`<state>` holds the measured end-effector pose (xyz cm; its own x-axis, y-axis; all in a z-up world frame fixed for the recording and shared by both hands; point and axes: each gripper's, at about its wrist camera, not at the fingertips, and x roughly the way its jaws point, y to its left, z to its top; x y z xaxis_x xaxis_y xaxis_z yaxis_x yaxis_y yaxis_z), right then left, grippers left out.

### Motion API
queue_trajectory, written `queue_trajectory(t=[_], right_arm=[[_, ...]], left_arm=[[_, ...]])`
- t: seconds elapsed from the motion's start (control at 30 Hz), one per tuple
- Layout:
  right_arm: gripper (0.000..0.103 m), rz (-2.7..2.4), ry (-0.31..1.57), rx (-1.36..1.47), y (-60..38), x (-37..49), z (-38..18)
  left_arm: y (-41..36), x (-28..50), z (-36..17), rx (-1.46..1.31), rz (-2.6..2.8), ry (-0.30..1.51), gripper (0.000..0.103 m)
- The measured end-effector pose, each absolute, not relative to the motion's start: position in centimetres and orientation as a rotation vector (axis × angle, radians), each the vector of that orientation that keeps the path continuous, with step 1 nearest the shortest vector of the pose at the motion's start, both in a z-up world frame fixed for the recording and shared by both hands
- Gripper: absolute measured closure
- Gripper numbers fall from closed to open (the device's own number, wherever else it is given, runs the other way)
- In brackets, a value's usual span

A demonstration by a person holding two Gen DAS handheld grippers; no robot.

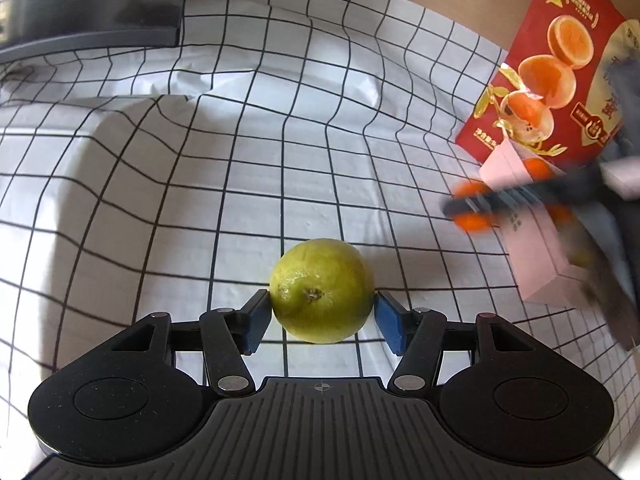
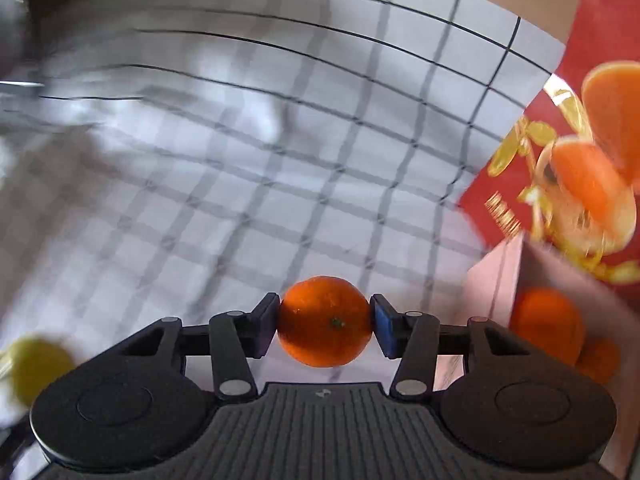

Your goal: Organize fruits

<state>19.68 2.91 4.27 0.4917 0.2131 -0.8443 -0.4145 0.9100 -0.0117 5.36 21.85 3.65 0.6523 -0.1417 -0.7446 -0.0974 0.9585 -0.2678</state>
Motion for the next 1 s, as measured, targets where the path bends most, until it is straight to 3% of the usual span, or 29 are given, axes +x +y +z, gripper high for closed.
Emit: queue_trajectory(t=[0.27,0.47,0.53,0.67,1.0], right_arm=[[0.054,0.468,0.939,-0.249,0.7,6.6,3.0],[0.053,0.402,0.875,-0.253,-0.7,2.0,1.2],[0.050,0.395,0.857,-0.238,-0.8,1.3,1.3],[0.035,0.378,0.839,-0.214,-0.7,0.6,0.8],[0.021,0.309,0.777,-0.128,-1.5,-0.9,-1.2]], left_arm=[[22.2,5.0,3.3,-0.290,-0.043,0.873,0.040],[22.3,2.8,2.8,-0.300,-0.077,0.896,0.040],[22.5,1.9,2.8,-0.306,-0.078,0.890,0.040],[22.5,0.9,3.1,-0.267,-0.067,0.864,0.040],[21.8,4.6,4.0,-0.171,-0.069,0.845,0.038]])
